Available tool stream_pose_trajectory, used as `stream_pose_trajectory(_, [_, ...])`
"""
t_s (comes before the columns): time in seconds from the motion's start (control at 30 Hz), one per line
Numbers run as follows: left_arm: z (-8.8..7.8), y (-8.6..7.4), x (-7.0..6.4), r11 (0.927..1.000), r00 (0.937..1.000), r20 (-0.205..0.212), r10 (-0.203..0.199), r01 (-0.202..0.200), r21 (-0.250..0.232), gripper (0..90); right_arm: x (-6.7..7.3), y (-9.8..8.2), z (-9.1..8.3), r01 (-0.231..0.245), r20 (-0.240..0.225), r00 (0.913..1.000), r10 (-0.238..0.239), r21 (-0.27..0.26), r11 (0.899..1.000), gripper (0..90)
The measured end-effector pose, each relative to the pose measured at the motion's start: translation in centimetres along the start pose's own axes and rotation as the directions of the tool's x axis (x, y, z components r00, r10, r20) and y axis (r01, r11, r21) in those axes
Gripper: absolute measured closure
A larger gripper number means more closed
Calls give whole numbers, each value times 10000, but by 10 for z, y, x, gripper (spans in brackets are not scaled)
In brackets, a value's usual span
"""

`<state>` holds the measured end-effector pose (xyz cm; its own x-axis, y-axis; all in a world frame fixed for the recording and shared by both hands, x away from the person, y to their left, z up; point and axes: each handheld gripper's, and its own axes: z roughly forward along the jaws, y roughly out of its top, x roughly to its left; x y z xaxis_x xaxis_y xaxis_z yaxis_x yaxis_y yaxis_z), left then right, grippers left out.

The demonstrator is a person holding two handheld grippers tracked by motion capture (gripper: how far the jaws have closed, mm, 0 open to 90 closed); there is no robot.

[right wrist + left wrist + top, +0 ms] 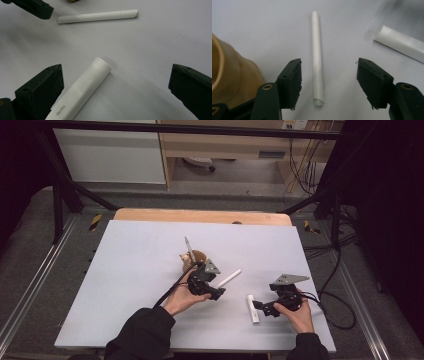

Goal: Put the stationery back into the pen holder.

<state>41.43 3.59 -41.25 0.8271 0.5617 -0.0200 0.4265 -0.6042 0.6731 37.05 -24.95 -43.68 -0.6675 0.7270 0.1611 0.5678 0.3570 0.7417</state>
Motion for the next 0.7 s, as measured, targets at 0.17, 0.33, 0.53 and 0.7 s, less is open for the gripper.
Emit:
stream_pose_trajectory(0.17, [13, 6, -1, 9997, 9997, -200, 149, -145, 170, 432, 0, 0, 0, -23, -39, 10000, 23, 10, 10000, 6])
stream_pose_trajectory(0.33, [24, 7, 1, 9992, 9989, -402, 246, -232, 340, 497, 0, 0, 0, -12, -37, 10000, 12, -57, 10000, 7])
stream_pose_trajectory(0.53, [32, 6, 3, 9982, 9987, -417, 289, -267, 529, 584, 0, 0, 0, 21, -62, 10000, -22, -60, 10000, 7])
stream_pose_trajectory(0.7, [33, 4, 6, 9978, 9988, -409, 257, -231, 625, 645, 0, 0, -1, 11, -69, 10000, -12, -85, 10000, 7])
